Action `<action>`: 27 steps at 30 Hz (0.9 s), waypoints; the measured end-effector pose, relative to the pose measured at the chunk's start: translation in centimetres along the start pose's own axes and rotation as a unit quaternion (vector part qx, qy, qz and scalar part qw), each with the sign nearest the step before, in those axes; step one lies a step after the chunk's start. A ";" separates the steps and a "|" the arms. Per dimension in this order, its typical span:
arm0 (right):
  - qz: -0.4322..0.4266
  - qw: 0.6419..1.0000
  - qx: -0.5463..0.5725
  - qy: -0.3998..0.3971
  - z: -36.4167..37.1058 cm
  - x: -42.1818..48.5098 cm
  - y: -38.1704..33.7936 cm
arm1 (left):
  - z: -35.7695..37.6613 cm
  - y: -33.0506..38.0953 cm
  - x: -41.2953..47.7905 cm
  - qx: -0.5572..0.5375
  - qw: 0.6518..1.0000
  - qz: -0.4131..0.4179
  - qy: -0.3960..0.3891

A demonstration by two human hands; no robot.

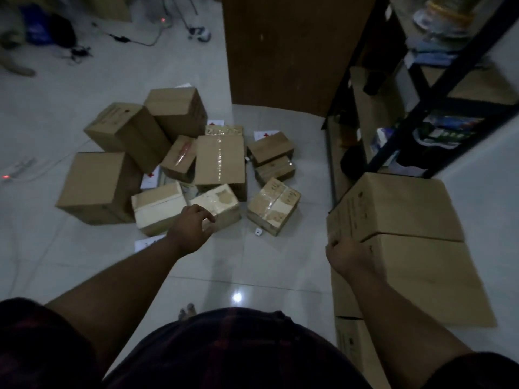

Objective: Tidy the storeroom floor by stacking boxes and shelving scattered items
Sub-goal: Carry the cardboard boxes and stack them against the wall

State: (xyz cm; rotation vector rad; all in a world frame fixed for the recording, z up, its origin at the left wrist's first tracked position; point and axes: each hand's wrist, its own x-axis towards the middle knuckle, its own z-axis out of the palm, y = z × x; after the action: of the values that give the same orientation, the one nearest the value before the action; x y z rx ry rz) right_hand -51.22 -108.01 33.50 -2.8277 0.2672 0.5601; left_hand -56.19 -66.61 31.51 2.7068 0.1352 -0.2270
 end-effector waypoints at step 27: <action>-0.018 0.998 0.049 0.025 6.5 5.3 -28.9 | -7.7 -25.0 7.4 -0.113 0.988 -0.105 -0.023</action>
State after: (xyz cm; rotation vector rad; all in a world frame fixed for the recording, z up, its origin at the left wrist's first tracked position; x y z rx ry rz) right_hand -42.17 -79.34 31.45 -2.7497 0.2449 0.4556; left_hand -51.10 -40.26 27.06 2.4594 0.4082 -0.3148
